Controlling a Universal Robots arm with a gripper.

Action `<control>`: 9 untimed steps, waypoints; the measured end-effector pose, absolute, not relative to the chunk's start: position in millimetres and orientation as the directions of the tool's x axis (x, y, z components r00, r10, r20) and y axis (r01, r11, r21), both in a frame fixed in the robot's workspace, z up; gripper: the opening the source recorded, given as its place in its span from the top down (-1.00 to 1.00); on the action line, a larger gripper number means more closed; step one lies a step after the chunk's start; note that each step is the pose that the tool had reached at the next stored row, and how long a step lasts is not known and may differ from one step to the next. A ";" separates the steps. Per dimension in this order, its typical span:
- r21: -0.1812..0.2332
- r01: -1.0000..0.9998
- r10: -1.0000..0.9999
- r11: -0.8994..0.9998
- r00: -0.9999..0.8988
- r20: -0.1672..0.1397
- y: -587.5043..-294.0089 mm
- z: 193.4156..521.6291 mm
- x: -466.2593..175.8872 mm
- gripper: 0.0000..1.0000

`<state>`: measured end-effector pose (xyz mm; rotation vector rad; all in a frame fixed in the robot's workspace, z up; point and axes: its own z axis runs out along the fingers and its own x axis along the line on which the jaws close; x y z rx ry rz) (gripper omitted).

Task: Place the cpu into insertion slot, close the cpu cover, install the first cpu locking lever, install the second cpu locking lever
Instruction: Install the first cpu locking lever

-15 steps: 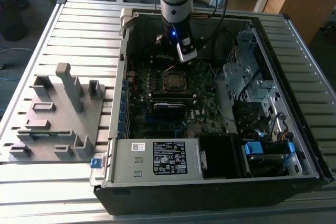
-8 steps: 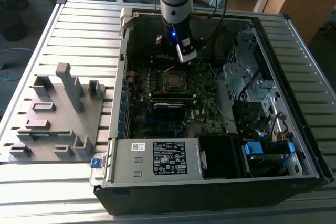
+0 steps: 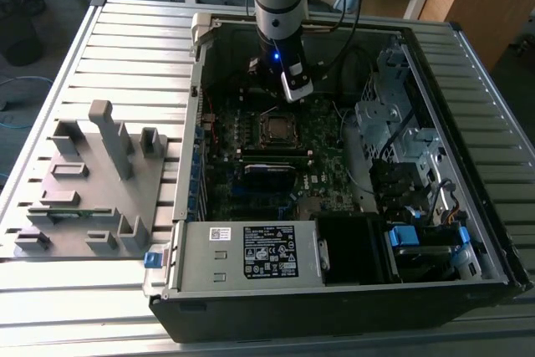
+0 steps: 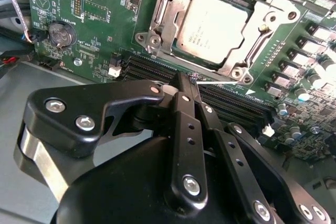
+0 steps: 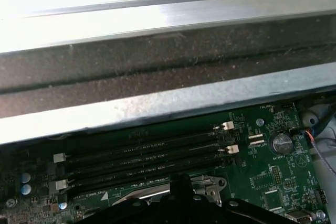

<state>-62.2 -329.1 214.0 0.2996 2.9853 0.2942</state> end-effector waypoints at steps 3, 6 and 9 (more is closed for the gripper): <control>0.205 0.184 0.209 0.961 -0.972 -0.106 -326.9 213.5 -62.3 0.80; 0.205 0.187 0.211 0.961 -0.972 -0.106 -325.2 212.9 -62.2 0.80; 0.205 0.187 0.212 0.961 -0.971 -0.106 -324.7 212.4 -62.2 0.80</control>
